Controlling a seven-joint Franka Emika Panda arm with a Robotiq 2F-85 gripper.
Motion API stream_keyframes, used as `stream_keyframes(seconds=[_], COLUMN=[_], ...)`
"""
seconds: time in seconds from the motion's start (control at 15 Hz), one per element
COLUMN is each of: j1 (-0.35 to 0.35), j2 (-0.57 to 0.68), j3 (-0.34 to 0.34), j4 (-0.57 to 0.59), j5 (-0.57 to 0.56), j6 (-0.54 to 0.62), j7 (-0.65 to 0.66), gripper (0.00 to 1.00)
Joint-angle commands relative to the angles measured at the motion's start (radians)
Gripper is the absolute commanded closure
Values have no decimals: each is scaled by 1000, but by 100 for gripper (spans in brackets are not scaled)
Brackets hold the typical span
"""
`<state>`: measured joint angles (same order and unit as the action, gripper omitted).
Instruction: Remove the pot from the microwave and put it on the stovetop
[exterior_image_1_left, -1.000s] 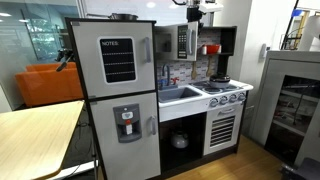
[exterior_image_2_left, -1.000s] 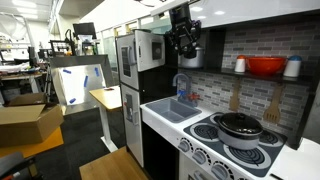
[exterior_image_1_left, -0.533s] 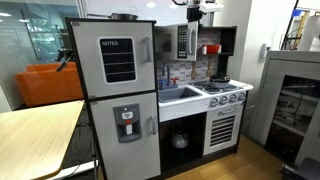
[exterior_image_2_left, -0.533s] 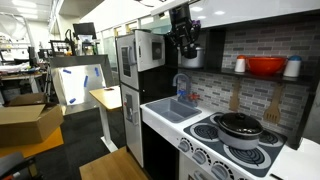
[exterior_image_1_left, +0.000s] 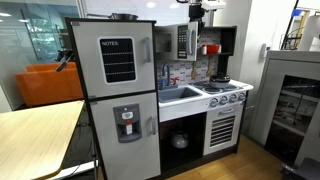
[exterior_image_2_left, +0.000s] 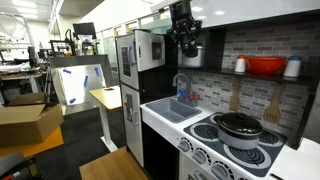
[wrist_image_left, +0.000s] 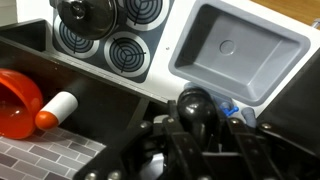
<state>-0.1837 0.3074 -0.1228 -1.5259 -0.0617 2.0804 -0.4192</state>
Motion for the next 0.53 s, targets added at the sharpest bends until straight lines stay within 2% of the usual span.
stream_keyframes(seconds=[0.0,0.47], j1=[-21,-22], j2=[-46,-110], j3=[9,1], j4=[-35,-101], j5=[21,44], j6=[-28,-80], j7=[-12,-9], gripper=[91,91])
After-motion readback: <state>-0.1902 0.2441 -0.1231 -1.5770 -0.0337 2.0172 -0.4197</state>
